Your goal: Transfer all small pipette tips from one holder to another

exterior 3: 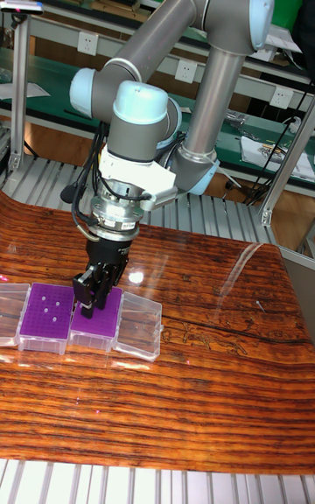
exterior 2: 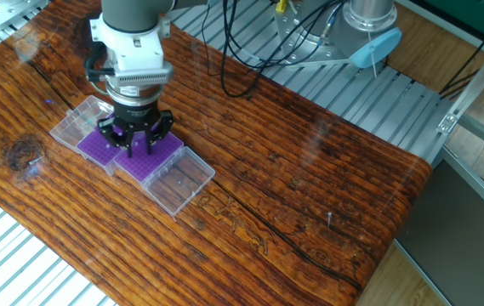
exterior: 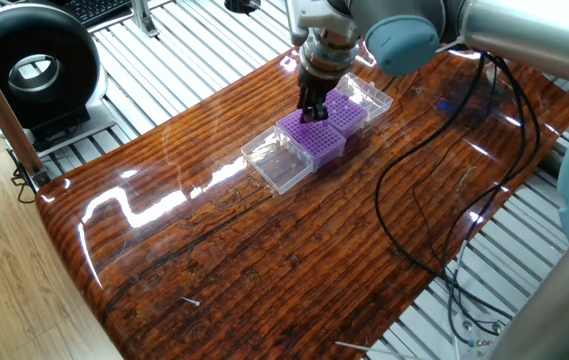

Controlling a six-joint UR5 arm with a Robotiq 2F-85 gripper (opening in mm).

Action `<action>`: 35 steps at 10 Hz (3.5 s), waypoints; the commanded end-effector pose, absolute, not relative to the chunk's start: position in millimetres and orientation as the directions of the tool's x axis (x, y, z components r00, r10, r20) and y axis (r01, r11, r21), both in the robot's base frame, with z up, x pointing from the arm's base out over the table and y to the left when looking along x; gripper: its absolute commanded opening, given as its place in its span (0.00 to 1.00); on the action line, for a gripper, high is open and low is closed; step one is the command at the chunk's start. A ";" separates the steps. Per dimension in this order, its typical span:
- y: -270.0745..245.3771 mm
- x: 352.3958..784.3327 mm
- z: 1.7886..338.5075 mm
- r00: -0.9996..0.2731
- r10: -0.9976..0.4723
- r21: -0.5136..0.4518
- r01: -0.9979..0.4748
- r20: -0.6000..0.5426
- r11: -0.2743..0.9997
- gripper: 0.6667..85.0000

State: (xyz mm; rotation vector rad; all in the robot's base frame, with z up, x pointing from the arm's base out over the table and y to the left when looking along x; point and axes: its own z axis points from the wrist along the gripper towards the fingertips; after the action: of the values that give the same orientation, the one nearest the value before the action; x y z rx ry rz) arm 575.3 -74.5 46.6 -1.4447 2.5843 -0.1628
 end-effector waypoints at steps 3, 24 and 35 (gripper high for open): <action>-80.1 563.2 45.8 -0.537 -0.840 -0.159 -0.825 -0.081 0.542 0.46; -84.3 549.1 53.8 -0.566 -0.822 -0.086 -0.817 -0.065 0.570 0.43; -92.2 562.6 56.2 -0.546 -0.834 -0.081 -0.830 -0.086 0.552 0.43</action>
State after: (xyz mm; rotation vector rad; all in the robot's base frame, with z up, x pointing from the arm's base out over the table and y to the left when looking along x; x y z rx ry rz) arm 558.5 -92.7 54.5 -1.4446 2.6736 -0.0616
